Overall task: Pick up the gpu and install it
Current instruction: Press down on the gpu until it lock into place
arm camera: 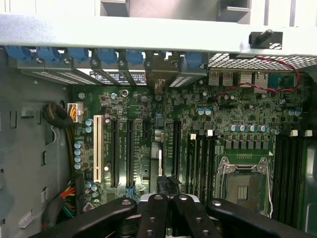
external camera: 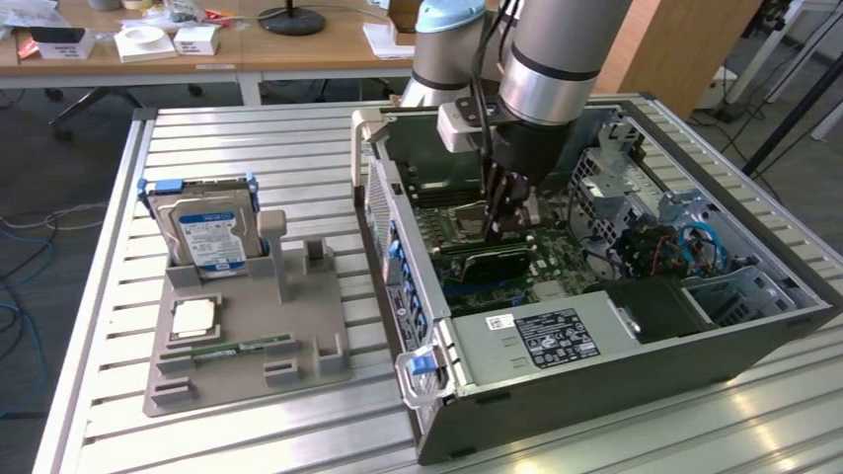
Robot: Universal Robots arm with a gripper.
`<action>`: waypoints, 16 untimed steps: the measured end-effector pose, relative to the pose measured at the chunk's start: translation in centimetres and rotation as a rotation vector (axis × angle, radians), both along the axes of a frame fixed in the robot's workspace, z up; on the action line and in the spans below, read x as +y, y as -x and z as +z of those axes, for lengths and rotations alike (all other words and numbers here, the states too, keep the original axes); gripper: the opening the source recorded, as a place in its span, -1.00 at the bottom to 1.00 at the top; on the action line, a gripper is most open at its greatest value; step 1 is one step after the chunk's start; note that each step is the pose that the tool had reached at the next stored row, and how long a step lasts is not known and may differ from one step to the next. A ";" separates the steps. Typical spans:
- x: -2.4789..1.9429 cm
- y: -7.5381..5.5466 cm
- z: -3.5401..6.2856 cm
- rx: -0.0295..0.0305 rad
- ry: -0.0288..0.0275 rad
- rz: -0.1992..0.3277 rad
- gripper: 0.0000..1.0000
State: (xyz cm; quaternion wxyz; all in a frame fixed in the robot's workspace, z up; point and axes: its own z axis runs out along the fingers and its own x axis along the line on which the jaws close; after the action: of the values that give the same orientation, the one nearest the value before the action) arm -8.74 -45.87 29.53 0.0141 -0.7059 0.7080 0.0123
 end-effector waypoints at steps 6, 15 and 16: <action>0.00 0.0 -0.72 0.0000 0.0000 0.000 -0.80; 0.00 0.0 -1.29 0.0000 0.0001 0.000 -0.80; 0.00 0.0 -1.40 0.0000 0.0001 0.000 -0.80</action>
State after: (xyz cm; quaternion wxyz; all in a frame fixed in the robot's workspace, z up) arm -8.75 -45.87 28.13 0.0140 -0.7059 0.7081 0.0122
